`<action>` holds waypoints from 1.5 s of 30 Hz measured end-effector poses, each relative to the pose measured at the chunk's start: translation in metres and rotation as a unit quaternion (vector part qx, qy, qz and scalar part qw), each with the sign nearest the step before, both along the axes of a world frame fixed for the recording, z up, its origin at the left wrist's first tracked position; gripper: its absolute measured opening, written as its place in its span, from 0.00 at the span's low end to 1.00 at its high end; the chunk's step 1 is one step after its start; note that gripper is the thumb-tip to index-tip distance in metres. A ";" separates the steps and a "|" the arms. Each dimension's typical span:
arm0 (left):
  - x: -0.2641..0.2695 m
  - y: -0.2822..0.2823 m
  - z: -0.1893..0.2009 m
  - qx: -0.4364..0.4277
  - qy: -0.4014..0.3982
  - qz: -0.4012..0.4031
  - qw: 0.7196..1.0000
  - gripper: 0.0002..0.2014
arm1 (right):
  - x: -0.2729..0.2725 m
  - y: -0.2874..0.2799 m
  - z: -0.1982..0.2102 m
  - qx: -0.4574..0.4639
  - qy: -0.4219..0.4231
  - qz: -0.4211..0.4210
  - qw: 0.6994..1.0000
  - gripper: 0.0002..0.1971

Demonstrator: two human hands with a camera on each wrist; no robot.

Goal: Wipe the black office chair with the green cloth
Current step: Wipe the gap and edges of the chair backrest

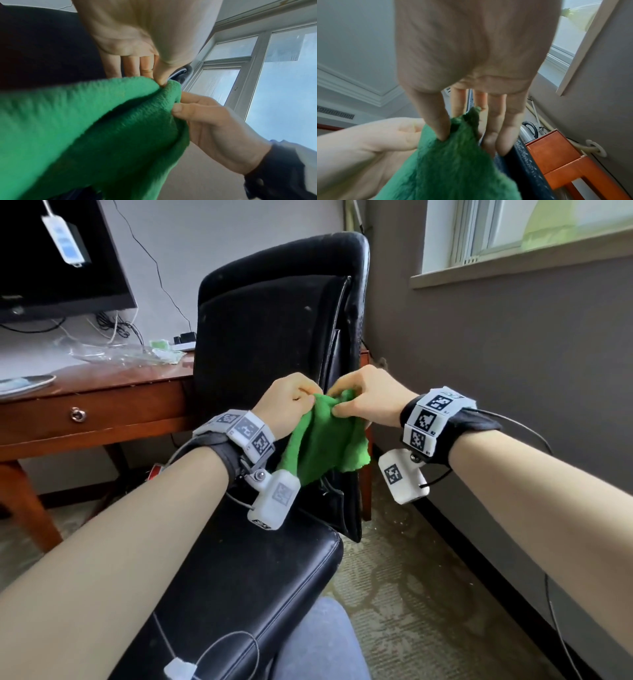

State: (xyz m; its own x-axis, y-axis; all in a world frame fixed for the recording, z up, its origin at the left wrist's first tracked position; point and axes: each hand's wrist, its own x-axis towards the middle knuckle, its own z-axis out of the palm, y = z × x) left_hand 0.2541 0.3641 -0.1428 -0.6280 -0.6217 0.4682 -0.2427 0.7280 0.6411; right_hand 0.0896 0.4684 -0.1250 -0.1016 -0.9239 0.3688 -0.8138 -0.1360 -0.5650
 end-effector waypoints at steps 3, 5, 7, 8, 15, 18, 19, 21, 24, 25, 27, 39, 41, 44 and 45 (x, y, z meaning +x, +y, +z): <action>-0.002 -0.010 0.014 -0.029 -0.006 0.015 0.999 0.10 | -0.003 -0.006 0.002 -0.070 0.045 -0.044 0.996 0.07; -0.003 -0.017 0.028 -0.047 0.004 0.046 0.998 0.08 | -0.009 -0.010 0.006 -0.117 0.023 -0.067 0.991 0.11; -0.007 -0.024 0.049 -0.073 0.025 0.083 0.994 0.05 | -0.014 -0.015 0.014 -0.154 -0.011 -0.091 0.984 0.12; -0.010 -0.026 0.061 -0.095 0.030 0.102 0.990 0.05 | -0.016 -0.019 0.019 -0.173 -0.020 -0.106 0.979 0.12; -0.060 -0.030 0.132 -0.235 -0.009 0.180 0.955 0.02 | -0.035 -0.058 0.058 -0.235 -0.076 -0.264 0.933 0.17; -0.080 -0.033 0.136 -0.252 0.008 0.213 0.944 0.01 | -0.037 -0.064 0.065 -0.232 -0.129 -0.288 0.920 0.17; -0.085 -0.034 0.134 -0.257 0.018 0.223 0.940 0.02 | -0.037 -0.066 0.063 -0.229 -0.151 -0.286 0.918 0.18; -0.091 -0.034 0.125 -0.268 0.045 0.242 0.932 0.01 | -0.035 -0.070 0.058 -0.219 -0.195 -0.266 0.918 0.21; -0.091 -0.034 0.107 -0.250 0.102 0.254 0.929 0.05 | -0.032 -0.072 0.047 -0.211 -0.224 -0.232 0.922 0.19; -0.090 -0.035 0.101 -0.242 0.109 0.254 0.930 0.07 | -0.032 -0.072 0.045 -0.216 -0.222 -0.228 0.923 0.18; -0.089 -0.035 0.090 -0.238 0.096 0.251 0.933 0.11 | -0.032 -0.071 0.040 -0.230 -0.221 -0.221 0.922 0.16; -0.084 -0.010 0.066 -0.251 0.000 0.298 0.921 0.08 | -0.018 -0.066 0.014 -0.218 -0.267 -0.190 0.919 0.21; -0.077 -0.009 0.050 -0.235 0.013 0.299 0.925 0.08 | -0.017 -0.066 0.015 -0.220 -0.280 -0.198 0.913 0.23; -0.061 -0.006 0.014 -0.209 0.021 0.290 0.934 0.09 | -0.019 -0.063 0.013 -0.225 -0.272 -0.191 0.916 0.21; -0.057 -0.004 0.004 -0.201 0.022 0.284 0.937 0.09 | -0.019 -0.061 0.011 -0.226 -0.271 -0.189 0.917 0.19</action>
